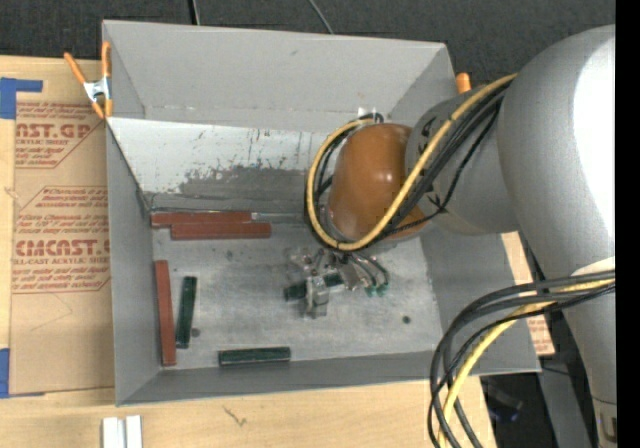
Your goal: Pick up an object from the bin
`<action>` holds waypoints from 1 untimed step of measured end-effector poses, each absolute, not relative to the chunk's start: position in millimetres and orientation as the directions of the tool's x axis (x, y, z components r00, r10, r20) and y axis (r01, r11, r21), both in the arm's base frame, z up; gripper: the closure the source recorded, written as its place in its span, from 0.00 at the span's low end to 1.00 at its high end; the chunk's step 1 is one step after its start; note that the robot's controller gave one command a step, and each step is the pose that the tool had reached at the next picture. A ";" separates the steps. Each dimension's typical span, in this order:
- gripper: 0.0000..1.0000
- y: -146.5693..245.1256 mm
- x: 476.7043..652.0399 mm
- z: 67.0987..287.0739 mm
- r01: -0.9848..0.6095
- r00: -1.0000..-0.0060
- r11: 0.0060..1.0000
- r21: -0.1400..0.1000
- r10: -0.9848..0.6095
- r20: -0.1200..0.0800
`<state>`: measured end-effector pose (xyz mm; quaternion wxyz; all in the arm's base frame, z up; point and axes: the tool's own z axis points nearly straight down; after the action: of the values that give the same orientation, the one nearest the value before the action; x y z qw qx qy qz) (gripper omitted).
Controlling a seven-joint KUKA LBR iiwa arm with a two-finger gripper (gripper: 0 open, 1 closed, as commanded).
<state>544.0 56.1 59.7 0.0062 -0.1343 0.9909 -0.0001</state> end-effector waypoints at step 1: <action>1.00 56.1 543.1 65.0 -0.270 -0.963 0.963 -0.001 -0.270 -0.009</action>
Offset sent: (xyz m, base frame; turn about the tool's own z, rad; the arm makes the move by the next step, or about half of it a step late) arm -0.0001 0.0000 0.1154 0.0000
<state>543.1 56.1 65.0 0.0044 -0.1360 0.9907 0.0000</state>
